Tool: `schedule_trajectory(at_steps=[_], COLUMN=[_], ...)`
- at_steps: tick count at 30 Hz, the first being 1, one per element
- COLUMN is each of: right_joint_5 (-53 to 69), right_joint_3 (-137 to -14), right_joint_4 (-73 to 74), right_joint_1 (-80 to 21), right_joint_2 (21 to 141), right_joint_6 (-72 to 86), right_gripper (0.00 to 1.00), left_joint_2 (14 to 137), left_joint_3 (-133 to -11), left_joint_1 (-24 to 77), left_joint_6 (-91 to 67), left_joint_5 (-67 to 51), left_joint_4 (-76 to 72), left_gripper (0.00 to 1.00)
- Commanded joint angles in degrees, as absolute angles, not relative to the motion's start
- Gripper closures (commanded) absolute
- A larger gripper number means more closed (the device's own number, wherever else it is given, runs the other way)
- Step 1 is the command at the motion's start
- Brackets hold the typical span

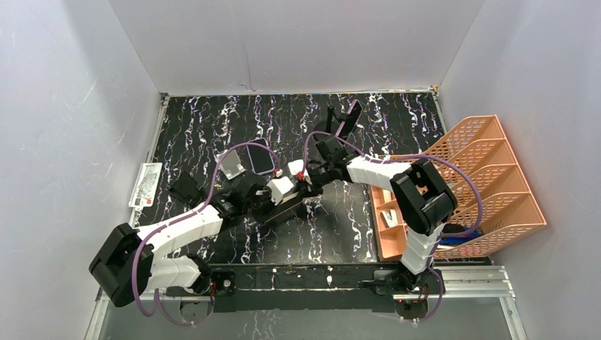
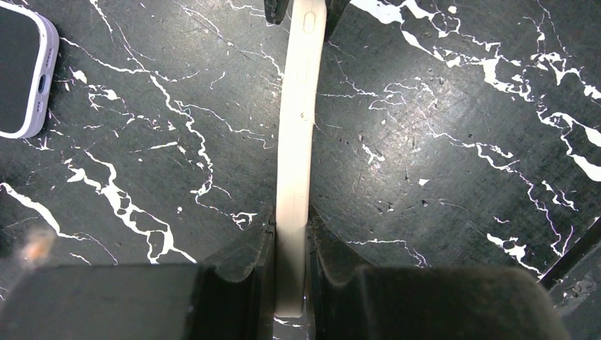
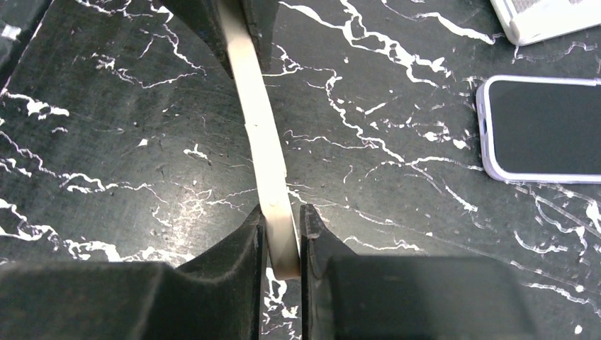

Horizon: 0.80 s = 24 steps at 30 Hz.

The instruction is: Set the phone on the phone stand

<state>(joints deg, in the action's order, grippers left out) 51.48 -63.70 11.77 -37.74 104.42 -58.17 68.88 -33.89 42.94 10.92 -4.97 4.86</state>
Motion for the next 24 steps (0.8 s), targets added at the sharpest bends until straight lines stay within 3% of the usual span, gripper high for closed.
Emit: schedule_trajectory(at_steps=[1, 3, 11, 16, 24], right_joint_5=[42.5, 35.3, 20.7, 15.8, 17.3], right_joint_3=[-60.8, -57.5, -45.0, -40.1, -37.8], right_joint_4=[0.8, -11.4, -44.2, -52.8, -57.3], right_joint_1=[-36.9, -36.8, -36.4, -36.4, -36.5], right_joint_2=[101.0, 98.7, 88.5, 82.6, 81.0], right_joint_6=[-46.4, -39.7, -28.0, -26.7, -24.1], right_gripper=[0.75, 0.64, 0.55, 0.42, 0.41], left_joint_2=[65.5, 65.3, 65.4, 62.9, 62.4], left_joint_3=[-35.2, -35.3, -34.9, -36.2, -45.3], left_joint_1=[42.8, 42.5, 39.1, 33.3, 22.4], left_joint_6=[8.7, 8.5, 9.2, 11.3, 23.5], left_joint_5=[-5.8, -6.4, -9.1, -11.8, -10.5], left_joint_4=[6.0, 4.8, 1.4, 1.8, 8.2], left_gripper=[1.0, 1.0, 1.0, 1.0, 1.0])
